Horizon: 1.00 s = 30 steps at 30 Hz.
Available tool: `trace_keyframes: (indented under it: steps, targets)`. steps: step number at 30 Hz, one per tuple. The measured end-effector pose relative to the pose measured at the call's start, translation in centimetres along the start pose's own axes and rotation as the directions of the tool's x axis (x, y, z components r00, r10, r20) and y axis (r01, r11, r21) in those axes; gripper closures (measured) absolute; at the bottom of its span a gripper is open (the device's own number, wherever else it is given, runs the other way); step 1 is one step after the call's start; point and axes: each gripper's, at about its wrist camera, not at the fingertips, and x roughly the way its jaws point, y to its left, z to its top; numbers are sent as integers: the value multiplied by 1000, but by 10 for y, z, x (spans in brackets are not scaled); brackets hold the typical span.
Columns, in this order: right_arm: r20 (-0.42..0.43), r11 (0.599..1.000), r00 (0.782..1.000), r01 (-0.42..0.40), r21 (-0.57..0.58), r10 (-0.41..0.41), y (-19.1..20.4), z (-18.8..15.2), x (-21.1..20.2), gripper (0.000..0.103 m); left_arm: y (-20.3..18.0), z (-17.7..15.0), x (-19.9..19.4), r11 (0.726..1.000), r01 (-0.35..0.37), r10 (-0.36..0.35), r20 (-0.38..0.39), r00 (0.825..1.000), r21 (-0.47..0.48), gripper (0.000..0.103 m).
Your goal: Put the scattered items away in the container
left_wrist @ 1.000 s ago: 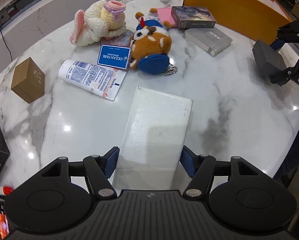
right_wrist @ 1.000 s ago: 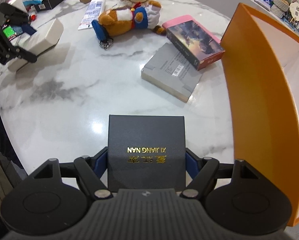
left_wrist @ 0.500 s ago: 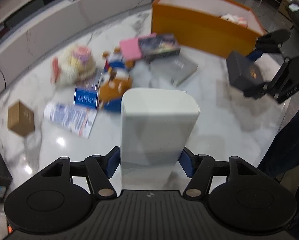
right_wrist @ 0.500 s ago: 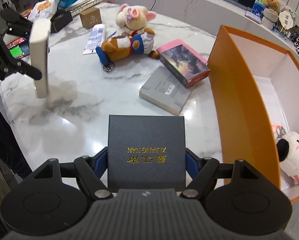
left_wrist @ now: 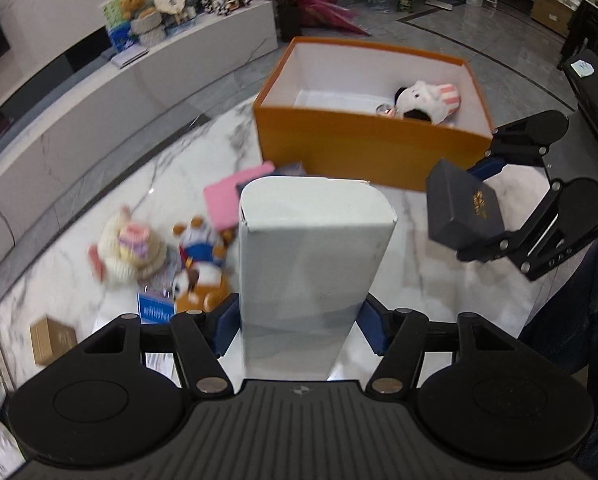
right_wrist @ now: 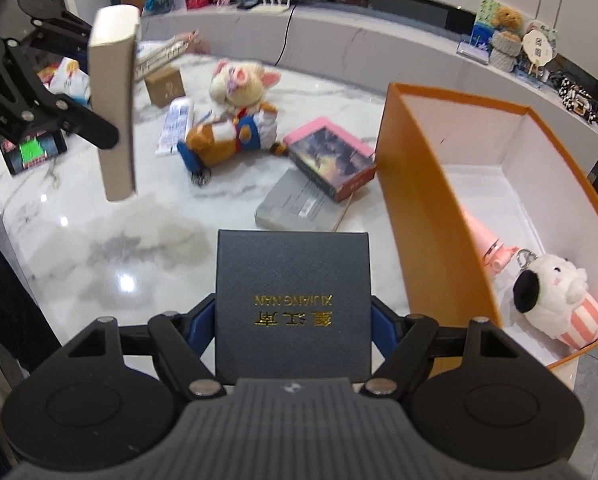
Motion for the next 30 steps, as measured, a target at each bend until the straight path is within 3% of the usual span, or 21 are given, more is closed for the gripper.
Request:
trace_keyframes:
  steps: [6, 17, 30]
  targets:
    - [75, 1000, 997, 30, 9, -31, -10, 12, -24, 25, -7, 49, -8, 998, 8, -10, 32, 999, 68, 31]
    - [112, 988, 983, 148, -43, -142, -59, 41, -69, 25, -17, 160, 15, 983, 80, -90, 54, 994, 163, 31]
    - [21, 965, 971, 241, -101, -240, -126, 63, -57, 25, -28, 213, 77, 970, 124, -122, -24, 992, 208, 31]
